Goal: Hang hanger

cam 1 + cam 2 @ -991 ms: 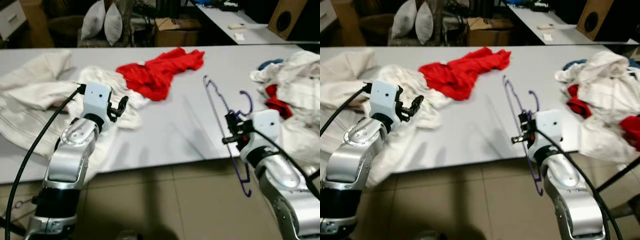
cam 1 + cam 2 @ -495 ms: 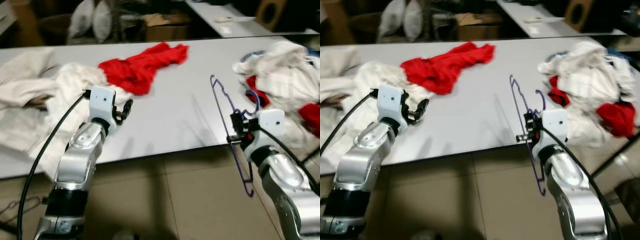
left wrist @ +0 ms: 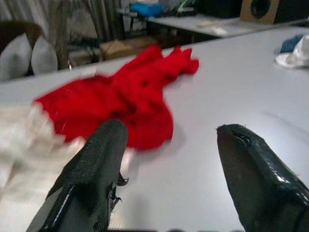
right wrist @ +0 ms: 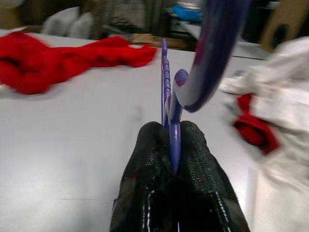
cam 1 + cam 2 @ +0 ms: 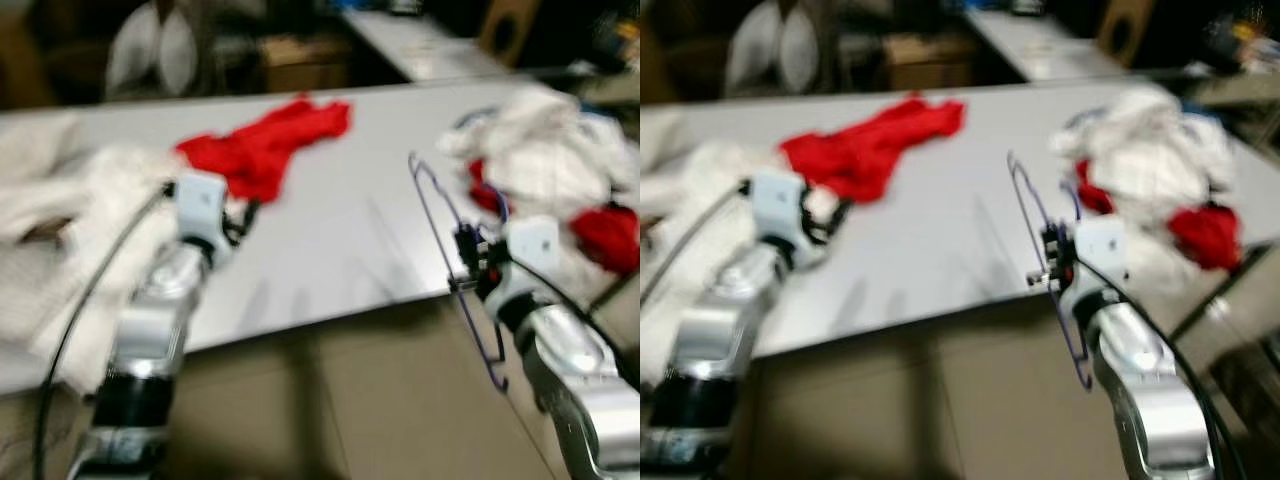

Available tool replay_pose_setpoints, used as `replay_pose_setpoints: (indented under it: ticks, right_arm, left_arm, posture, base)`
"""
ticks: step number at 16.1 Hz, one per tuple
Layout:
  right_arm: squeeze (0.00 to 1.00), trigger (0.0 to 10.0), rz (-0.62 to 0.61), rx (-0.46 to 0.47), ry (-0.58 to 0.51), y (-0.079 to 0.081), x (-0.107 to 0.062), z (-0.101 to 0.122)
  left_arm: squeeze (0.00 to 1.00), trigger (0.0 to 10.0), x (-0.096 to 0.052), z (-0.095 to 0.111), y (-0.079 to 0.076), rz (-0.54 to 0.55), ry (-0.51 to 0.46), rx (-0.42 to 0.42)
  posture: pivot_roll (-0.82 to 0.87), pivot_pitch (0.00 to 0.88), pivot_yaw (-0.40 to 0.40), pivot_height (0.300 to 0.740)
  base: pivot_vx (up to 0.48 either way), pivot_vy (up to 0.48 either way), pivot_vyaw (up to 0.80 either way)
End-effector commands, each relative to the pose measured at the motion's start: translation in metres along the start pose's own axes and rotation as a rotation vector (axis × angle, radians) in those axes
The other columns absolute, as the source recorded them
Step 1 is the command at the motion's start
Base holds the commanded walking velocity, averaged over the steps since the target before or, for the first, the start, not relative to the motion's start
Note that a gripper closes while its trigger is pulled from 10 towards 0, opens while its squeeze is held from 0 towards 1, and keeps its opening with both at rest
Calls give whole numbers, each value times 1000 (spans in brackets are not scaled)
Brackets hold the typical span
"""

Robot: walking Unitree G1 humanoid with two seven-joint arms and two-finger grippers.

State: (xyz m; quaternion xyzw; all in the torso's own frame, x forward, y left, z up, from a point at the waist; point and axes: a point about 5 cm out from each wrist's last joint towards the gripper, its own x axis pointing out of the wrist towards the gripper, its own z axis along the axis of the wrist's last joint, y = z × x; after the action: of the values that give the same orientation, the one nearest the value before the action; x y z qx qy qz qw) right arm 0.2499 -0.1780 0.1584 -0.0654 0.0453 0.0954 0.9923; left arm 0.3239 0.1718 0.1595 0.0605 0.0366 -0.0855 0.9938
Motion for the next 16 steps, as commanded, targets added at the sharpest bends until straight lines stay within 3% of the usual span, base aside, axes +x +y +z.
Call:
replay_pose_setpoints:
  ticks: [1,7,12,14,16]
  right_arm:
    - [0,10000,-23,-16,-6,-6,-1,1]
    - [0,10000,-7,-44,-18,-4,-2,0]
    - [0,10000,60,-106,4,1,1,-1]
    - [0,10000,65,-95,-10,2,0,-1]
    - [0,10000,59,-52,-22,1,-2,-1]
  left_arm:
    - [0,10000,5,6,-9,-26,-22,-1]
    - [0,10000,5,5,-9,-28,-27,6]
    - [0,10000,7,2,1,32,-21,21]
    - [0,10000,6,1,2,39,-19,27]
    - [0,10000,6,0,5,52,-15,39]
  posture:
    - [23,0,-10,740]
    - [22,0,-11,740]
    - [23,0,-19,740]
    - [23,0,-19,740]
    - [27,0,-21,740]
  base:
    - [368,0,-800]
    - [368,0,0]
    - [368,0,160]
    - [369,0,800]
    - [366,0,0]
